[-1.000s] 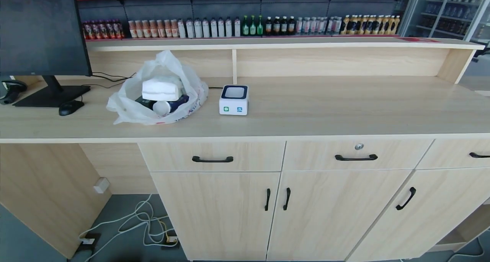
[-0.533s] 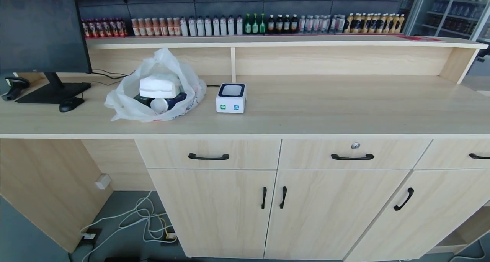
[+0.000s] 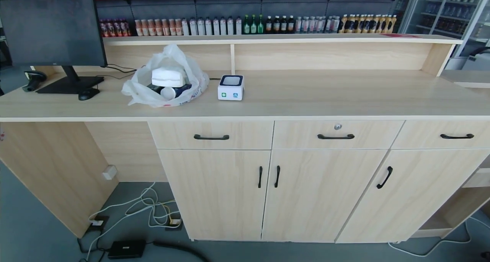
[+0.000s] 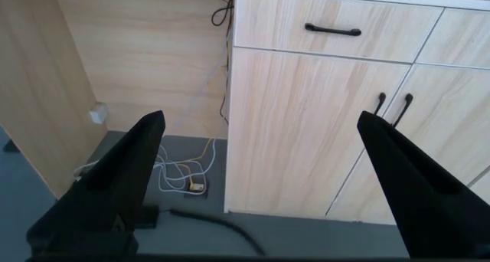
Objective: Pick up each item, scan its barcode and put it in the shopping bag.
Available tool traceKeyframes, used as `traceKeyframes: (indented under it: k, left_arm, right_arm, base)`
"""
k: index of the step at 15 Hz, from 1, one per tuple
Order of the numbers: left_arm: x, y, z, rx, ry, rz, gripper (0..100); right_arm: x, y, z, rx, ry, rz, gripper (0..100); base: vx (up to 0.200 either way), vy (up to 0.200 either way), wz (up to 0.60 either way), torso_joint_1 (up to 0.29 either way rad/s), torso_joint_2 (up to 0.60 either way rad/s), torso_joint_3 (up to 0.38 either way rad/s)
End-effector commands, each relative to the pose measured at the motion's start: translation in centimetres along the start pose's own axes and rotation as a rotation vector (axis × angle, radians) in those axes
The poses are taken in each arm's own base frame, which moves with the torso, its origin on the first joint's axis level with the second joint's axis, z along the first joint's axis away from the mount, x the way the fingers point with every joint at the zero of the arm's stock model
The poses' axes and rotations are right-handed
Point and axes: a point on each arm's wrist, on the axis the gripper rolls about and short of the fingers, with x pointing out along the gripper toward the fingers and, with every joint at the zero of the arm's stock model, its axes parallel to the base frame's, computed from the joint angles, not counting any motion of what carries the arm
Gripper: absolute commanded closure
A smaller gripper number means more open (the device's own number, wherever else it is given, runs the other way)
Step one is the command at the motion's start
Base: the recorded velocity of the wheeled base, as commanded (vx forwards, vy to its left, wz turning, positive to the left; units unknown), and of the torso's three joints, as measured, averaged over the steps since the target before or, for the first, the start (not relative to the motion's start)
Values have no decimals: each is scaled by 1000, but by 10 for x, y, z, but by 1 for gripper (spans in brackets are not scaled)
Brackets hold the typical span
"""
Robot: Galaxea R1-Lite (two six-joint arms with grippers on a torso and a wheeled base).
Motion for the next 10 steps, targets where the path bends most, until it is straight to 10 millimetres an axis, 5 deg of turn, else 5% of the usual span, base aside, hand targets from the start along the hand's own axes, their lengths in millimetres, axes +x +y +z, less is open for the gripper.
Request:
traceKeyframes:
  k: [1, 3, 10]
  left_arm:
    - [0, 0, 0, 0, -1, 1, 0]
    - [0, 0, 0, 0, -1, 1, 0]
    - [0, 0, 0, 5, -1, 1, 0]
  right_arm:
    - [0, 0, 0, 0, 3, 0, 0]
    - [0, 0, 0, 0, 1, -1, 0]
    - [0, 0, 0, 0, 3, -1, 0]
  base:
    - [-200, 0, 0, 2, 2, 7]
    - [-200, 0, 0, 0, 2, 0]
    - [0, 0, 0, 0, 0, 0]
